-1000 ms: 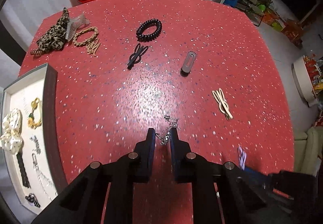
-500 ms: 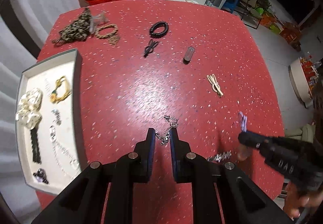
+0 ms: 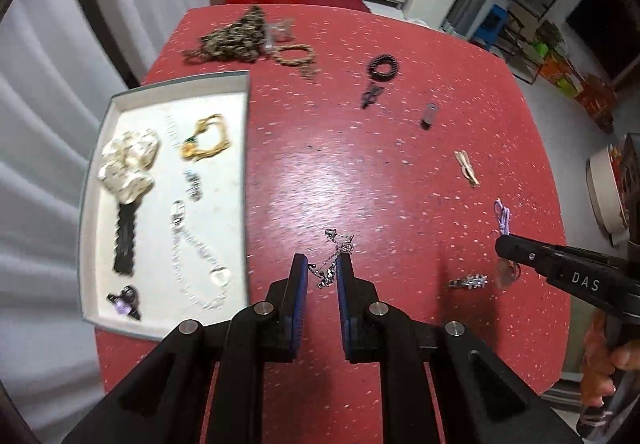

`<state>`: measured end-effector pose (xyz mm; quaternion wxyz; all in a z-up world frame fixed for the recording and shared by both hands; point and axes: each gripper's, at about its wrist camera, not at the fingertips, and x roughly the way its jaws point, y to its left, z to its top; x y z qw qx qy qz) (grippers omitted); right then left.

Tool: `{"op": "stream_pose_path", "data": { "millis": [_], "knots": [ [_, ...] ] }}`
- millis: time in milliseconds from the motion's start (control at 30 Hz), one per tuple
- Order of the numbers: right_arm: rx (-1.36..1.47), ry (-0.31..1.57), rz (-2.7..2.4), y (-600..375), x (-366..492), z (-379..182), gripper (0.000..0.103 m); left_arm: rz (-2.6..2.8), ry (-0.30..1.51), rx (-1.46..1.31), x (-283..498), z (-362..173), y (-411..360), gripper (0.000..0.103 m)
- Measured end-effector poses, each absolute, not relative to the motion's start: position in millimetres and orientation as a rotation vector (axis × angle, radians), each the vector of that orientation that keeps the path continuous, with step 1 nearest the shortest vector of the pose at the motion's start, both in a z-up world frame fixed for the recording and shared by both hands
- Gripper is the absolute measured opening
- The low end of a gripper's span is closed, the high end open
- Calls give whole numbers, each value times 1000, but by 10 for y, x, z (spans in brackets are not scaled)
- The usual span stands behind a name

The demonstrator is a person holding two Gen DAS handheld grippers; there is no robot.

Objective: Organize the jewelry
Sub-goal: 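Carry the silver pendant with the left tool while the right tool carries the lavender hair tie to the tray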

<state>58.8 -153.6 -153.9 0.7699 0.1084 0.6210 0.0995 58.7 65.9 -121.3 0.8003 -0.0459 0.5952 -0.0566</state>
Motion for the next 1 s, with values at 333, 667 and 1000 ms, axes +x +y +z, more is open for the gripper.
{"op": "stream_pose_path", "data": {
  "millis": [333, 667, 1000],
  "knots": [
    [171, 1341, 299, -970, 654, -1440, 4, -30, 1262, -170, 449, -1208, 1199, 16],
    [103, 1336, 382, -379, 746, -1378, 4, 42, 1256, -215, 374, -1274, 1660, 16],
    [69, 1327, 455, 107, 875, -1406, 4, 110, 1251, -249, 445, -1391, 2085, 16]
  ]
}}
